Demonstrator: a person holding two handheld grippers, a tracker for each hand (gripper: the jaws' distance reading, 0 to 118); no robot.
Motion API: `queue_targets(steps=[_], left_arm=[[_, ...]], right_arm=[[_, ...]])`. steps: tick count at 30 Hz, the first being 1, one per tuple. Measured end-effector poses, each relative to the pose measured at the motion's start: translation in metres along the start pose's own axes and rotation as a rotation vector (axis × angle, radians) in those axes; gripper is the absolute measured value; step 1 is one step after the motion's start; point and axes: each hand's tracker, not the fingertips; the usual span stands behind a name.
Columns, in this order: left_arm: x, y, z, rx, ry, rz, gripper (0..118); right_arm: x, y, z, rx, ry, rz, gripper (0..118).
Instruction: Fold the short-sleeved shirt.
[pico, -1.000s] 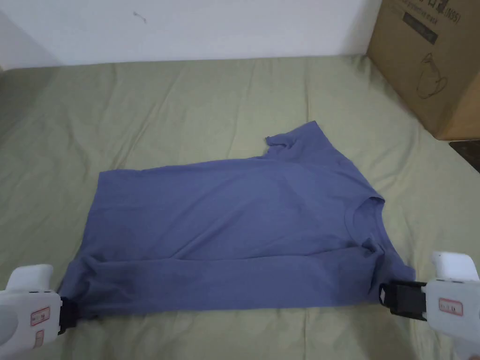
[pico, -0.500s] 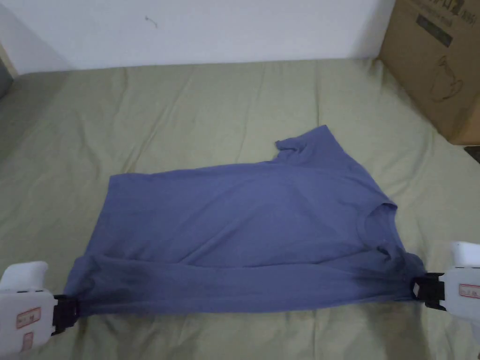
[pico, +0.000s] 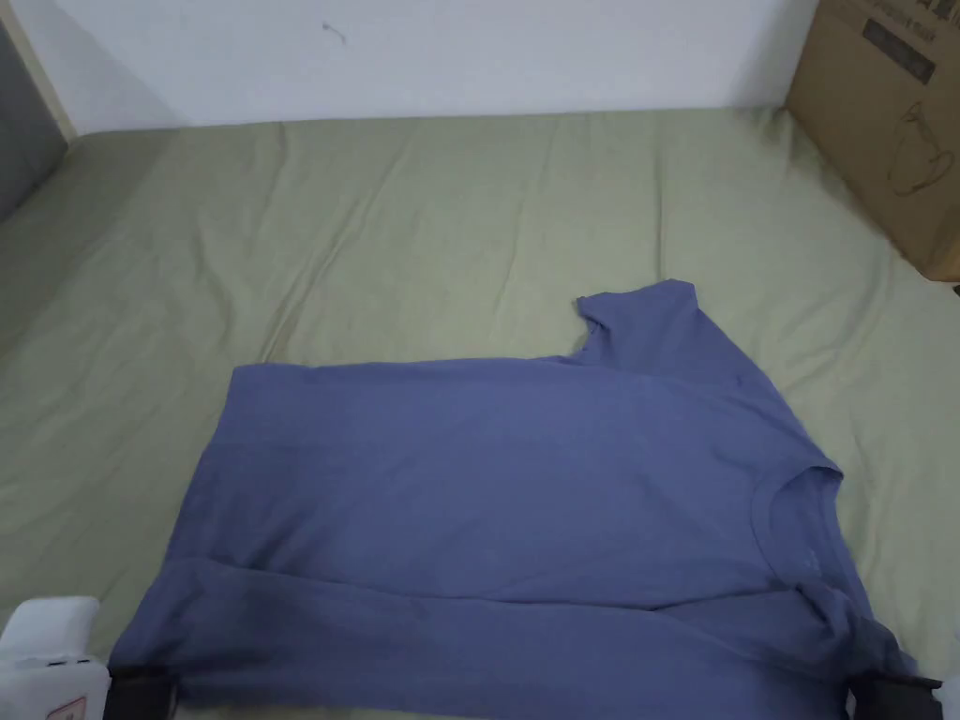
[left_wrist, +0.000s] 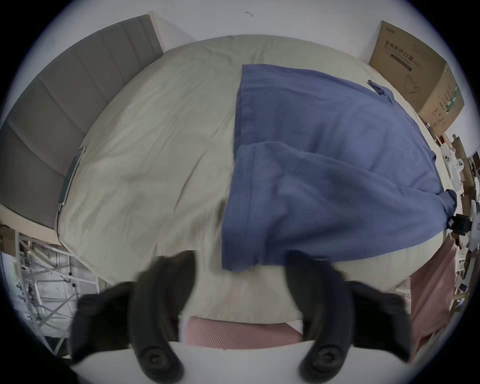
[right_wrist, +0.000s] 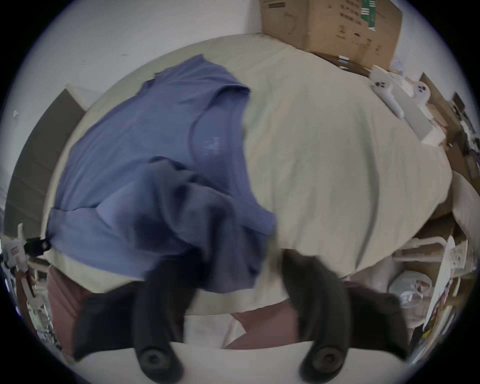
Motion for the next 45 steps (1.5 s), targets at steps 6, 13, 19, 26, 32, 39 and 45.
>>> queue_targets(steps=[6,13,19,26,32,39,45], left_arm=[[0.006,0.033,0.032,0.157,-0.103,0.062,73],[0.039,0.066,0.025,0.211,-0.144,0.050,0],[0.049,0.087,0.011,0.178,-0.162,0.047,0],[0.052,0.131,-0.007,0.175,-0.162,0.069,0],[0.047,0.153,-0.041,0.133,-0.122,0.080,0],[0.033,0.157,-0.066,0.094,-0.109,0.118,0],[0.032,0.171,-0.071,0.102,-0.101,0.120,0]], right_arm=[[-0.010,0.036,0.040,0.143,0.063,0.068,76],[-0.044,0.072,0.022,0.161,0.117,0.090,0],[-0.063,0.130,0.000,0.169,0.156,0.087,0],[-0.080,0.266,-0.052,0.161,0.182,0.113,7],[-0.089,0.354,-0.144,0.034,0.066,0.206,91],[-0.078,0.360,-0.174,-0.020,0.106,0.189,61],[-0.059,0.365,-0.158,-0.008,0.144,0.162,0]])
